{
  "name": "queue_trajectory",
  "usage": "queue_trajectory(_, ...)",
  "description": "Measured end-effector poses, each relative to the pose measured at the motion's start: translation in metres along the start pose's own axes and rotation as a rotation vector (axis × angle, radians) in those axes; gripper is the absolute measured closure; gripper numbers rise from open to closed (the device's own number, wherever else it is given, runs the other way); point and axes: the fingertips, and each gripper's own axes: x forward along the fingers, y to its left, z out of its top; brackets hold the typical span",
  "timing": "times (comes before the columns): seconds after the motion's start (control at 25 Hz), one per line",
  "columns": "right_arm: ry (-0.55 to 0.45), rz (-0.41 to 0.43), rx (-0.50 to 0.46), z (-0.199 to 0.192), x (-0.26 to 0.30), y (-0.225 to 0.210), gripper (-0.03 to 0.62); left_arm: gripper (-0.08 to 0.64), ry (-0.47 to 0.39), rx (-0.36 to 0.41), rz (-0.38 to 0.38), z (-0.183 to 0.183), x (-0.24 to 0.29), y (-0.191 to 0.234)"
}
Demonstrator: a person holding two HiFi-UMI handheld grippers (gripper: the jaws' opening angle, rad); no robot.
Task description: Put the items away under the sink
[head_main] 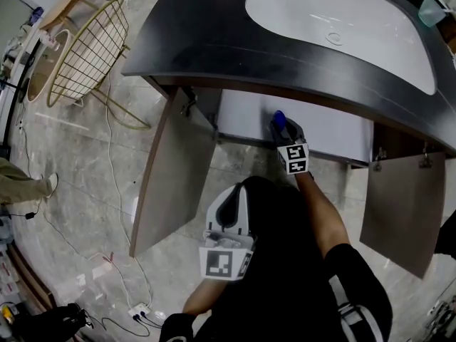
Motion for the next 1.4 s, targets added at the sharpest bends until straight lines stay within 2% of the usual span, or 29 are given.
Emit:
queue_trajectory(0.12,0.001,0.007,0.003,0.001,-0.002,0.002,0.439,0.545,0.007,-0.028,0.0,-0.001,0.001,-0.002)
queue_trajectory(0.52,0.039,-0.004,0.007,0.001,-0.001,0.001,0.42,0.545,-0.005,0.024,-0.02,-0.002,-0.005,0.0)
queue_trajectory(0.64,0.048,-0.013,0.013,0.003,-0.006,0.003,0.382,0.545,-0.003,-0.005,-0.013,0.001,-0.008,0.001)
queue_trajectory(0.8,0.064,-0.038,0.017,0.006,-0.02,0.001,0.379,0.545,0.001,0.014,-0.029,0.005,-0.012,0.003)
queue_trajectory(0.92,0.088,-0.061,0.036,0.01,-0.04,0.001,0.382,0.545,0.019,-0.012,-0.028,0.015,-0.013,0.003)
queue_trajectory(1.04,0.144,-0.081,0.072,0.014,-0.057,0.003,0.462,0.545,0.026,0.022,-0.043,0.031,-0.008,0.007)
queue_trajectory(1.16,0.238,-0.1,0.12,0.019,-0.08,0.009,0.535,0.545,0.036,0.023,-0.055,0.055,-0.003,0.005)
queue_trajectory(1.4,0.427,-0.089,0.232,0.063,-0.143,0.029,0.578,0.545,0.134,-0.017,-0.037,0.116,-0.01,-0.014)
